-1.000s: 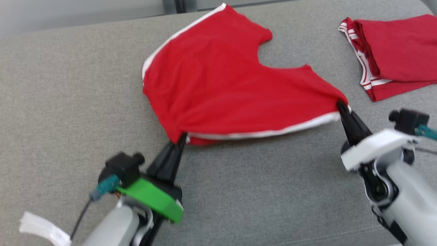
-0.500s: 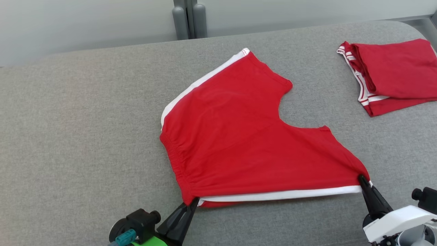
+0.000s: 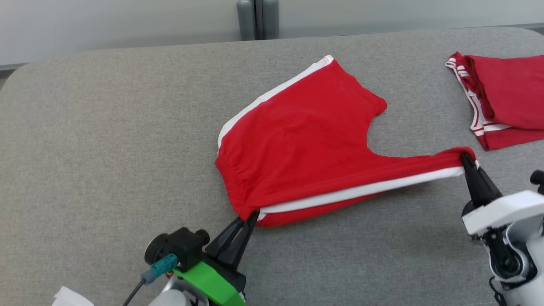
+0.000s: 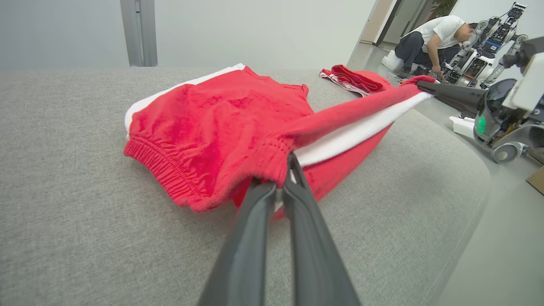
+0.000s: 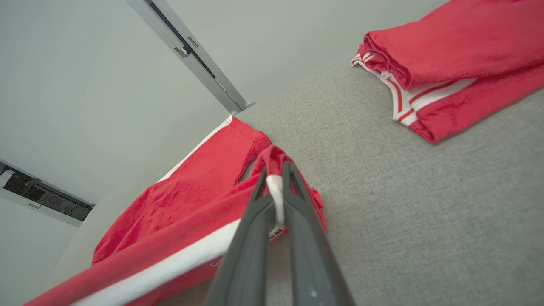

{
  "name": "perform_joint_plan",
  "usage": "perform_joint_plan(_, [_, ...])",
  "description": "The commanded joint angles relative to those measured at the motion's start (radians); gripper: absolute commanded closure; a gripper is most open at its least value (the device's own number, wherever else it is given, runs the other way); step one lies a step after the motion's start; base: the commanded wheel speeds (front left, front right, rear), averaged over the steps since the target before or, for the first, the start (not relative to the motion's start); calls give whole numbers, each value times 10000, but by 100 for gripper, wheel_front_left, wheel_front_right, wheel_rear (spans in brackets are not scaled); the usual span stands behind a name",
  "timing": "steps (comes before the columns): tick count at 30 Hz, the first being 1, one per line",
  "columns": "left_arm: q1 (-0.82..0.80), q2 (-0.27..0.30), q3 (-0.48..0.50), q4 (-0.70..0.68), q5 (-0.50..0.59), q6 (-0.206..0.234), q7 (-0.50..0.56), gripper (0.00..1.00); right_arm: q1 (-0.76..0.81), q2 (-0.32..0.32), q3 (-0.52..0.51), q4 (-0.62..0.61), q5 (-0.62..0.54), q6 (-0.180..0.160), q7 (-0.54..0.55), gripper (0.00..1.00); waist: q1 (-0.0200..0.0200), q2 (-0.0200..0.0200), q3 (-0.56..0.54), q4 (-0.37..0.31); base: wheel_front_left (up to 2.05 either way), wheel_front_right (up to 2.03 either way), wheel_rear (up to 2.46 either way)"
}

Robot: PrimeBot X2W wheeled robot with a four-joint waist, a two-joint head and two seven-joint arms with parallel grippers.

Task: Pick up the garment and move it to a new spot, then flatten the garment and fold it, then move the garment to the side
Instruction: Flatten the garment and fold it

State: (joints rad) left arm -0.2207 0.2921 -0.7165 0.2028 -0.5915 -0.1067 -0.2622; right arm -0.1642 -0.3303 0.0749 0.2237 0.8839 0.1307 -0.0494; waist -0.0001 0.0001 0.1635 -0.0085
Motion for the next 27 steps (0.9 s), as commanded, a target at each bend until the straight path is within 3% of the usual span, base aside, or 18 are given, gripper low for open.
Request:
perform_joint_plan(1, [-339,-83,78,33,64,-65,-27,100,-483,-30,-108,135,-152,-3,108,100,1,-1,293,326,0,0,0])
perform_joint_plan(9, [-2233,-648,-122,811,-102,-204,4,100,-3667,-180,180,1496,-1202,-3,937,100,1,-1,1251,1125,0,0,0])
perform_joint_plan(17, [-4197,-1403,-24,2246,-560,-241,-26,100,-7168,-166,374,4378,-2025,-3,1297,100,1,-1,2396,1889,0,0,0])
perform_joint_plan(27, [-5103,-1923,-17,2995,-611,-249,-26,100,-9409,254,1274,7026,-2578,-3,683,100,1,-1,3006,2332,0,0,0])
